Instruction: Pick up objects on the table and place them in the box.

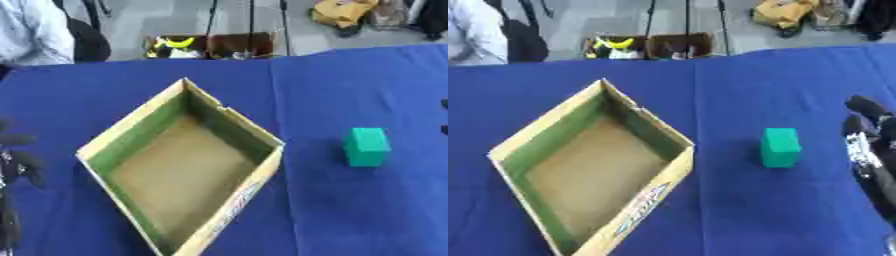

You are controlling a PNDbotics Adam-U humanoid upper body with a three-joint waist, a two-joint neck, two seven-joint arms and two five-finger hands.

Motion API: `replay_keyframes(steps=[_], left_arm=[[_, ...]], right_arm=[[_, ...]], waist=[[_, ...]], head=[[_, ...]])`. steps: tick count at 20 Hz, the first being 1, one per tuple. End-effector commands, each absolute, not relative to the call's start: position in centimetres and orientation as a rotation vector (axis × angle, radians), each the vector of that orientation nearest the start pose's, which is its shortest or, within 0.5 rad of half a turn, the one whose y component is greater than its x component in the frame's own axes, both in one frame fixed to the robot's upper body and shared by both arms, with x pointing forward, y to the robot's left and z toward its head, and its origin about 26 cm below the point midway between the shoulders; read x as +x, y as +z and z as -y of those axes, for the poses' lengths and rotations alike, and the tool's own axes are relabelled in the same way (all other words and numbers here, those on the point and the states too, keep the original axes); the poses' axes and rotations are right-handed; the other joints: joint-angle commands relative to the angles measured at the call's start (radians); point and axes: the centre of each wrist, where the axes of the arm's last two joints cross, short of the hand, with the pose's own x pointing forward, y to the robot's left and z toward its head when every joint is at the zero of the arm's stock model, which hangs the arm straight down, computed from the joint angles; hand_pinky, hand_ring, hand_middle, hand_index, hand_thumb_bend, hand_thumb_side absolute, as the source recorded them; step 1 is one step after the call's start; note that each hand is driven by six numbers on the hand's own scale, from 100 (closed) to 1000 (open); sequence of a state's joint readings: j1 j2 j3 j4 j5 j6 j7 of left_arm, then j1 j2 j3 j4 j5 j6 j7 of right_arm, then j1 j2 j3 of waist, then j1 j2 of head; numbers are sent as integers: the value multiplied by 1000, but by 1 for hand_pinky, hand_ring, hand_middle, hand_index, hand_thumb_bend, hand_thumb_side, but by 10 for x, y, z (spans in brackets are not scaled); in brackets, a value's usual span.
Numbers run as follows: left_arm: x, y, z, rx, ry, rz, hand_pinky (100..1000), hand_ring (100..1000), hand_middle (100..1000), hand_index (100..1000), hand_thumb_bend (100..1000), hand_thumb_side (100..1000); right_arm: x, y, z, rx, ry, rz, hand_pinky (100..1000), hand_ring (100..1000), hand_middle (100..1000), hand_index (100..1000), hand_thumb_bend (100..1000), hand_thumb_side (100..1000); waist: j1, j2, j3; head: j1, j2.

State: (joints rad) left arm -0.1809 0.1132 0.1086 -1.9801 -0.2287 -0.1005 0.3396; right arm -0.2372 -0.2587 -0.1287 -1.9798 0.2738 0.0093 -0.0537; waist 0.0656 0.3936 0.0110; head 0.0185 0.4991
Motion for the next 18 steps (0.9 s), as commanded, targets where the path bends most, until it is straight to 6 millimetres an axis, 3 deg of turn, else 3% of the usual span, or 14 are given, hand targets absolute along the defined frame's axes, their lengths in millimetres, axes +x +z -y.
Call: replay_keyframes(steps=[1, 9, 11, 13, 15, 18], left_arm=[[288, 158, -267, 552, 157, 2299, 232, 390, 552, 813, 211, 927], [288, 159, -267, 555, 160, 2299, 232, 390, 552, 813, 212, 927], [288, 159, -267, 555, 158, 2298, 231, 390, 552, 813, 210, 926], [288, 159, -267, 554, 155, 2298, 231, 390, 552, 813, 210, 926], [288, 159, -267, 553, 152, 2297, 231, 391, 552, 813, 208, 925], [287, 158, -267, 552, 148, 2294, 230, 391, 552, 813, 205, 925]], right_arm=[[293, 189, 289, -586, 293, 2209, 859, 1000, 855, 926, 100, 823], [293, 190, 290, -594, 303, 2212, 856, 1000, 856, 925, 124, 835], [293, 197, 295, -642, 348, 2223, 849, 993, 855, 922, 192, 882], [294, 210, 301, -729, 433, 2229, 839, 976, 862, 927, 357, 1000], [295, 224, 305, -841, 551, 2215, 829, 957, 864, 923, 499, 1000], [297, 245, 308, -989, 700, 2179, 815, 926, 852, 910, 515, 1000]], waist=[[-3, -23, -1], [-6, -22, 1], [-9, -20, -1], [-11, -19, -2], [-14, -19, 1], [-16, -22, 8]], head=[[-1, -9], [-18, -10], [-20, -8], [-22, -6], [-25, -6], [-28, -3]])
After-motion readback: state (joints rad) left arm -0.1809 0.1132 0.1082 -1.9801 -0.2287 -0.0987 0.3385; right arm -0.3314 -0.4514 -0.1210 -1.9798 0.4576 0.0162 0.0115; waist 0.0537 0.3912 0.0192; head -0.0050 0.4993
